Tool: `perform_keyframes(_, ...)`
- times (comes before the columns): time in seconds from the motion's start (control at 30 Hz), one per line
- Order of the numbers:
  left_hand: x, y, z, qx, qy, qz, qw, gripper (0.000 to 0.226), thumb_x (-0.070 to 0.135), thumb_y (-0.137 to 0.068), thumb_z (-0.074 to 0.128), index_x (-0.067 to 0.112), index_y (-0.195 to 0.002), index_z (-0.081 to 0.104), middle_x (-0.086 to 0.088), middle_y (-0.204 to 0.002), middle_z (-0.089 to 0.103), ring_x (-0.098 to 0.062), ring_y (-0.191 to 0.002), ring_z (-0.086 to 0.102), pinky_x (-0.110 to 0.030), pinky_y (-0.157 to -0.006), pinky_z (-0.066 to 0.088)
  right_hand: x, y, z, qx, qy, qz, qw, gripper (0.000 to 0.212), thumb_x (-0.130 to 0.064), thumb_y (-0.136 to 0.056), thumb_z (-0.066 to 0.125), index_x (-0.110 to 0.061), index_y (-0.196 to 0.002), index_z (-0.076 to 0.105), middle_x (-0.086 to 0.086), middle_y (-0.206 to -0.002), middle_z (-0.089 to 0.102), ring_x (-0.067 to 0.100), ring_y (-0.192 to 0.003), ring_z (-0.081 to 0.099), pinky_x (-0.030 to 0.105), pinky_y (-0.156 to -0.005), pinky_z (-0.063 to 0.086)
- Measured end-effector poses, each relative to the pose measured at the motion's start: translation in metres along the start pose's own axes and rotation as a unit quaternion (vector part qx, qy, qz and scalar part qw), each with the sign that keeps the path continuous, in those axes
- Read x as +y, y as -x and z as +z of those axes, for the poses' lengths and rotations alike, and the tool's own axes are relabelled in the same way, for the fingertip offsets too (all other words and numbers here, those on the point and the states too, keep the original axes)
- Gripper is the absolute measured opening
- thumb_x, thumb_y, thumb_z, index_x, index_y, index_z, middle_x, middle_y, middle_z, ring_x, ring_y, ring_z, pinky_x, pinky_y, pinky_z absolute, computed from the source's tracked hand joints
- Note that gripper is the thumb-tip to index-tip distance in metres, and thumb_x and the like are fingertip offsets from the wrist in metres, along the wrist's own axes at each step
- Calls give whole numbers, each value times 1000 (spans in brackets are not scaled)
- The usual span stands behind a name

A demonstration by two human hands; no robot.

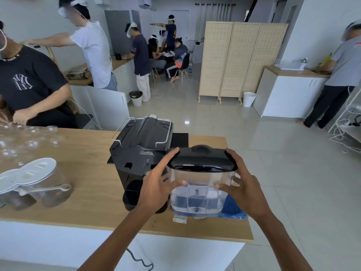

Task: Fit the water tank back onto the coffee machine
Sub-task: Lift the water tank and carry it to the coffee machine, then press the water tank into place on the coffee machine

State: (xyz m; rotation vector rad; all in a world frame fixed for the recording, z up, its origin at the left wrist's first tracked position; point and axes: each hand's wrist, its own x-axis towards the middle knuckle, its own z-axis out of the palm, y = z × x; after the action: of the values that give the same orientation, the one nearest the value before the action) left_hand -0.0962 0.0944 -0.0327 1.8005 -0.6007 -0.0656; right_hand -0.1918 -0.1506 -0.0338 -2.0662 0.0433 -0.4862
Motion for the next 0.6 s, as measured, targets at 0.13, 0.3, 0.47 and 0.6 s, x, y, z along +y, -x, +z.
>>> perform_keyframes(0.13, 6, 9, -26, 27, -4, -3, 1000, 88, 32, -74, 83, 40, -151, 42, 6, -152, 54, -28, -143, 46, -47, -115, 41, -17, -7, 21, -15, -23, 0, 1000, 89, -21, -76, 80, -38, -148, 31, -32, -130, 50, -7, -113, 55, 2, -87, 42)
perform_keyframes(0.3, 9, 17, -60, 50, -8, -13, 999, 85, 20, -80, 82, 40, -151, 41, -31, -140, 49, -52, -129, 43, -57, -108, 45, -36, -20, 56, -26, -35, -8, 999, 89, -20, -76, 80, -33, -149, 30, -46, -121, 50, -12, -110, 55, 1, -84, 42)
perform_keyframes(0.47, -3, 16, -97, 67, -6, 0, 998, 87, 9, -81, 82, 35, -153, 42, -29, -134, 45, -45, -125, 40, -52, -105, 40, -53, -31, 90, -30, -33, -6, 999, 94, -10, -77, 80, -35, -150, 26, -47, -123, 49, -10, -113, 55, 6, -86, 45)
perform_keyframes(0.6, -21, 10, -124, 74, -6, 8, 997, 90, 11, -80, 83, 37, -155, 39, 9, -149, 57, -11, -131, 59, -36, -113, 44, -63, -38, 118, -25, -2, -3, 1000, 99, -14, -78, 80, -39, -152, 19, -44, -123, 54, 0, -109, 61, 15, -85, 52)
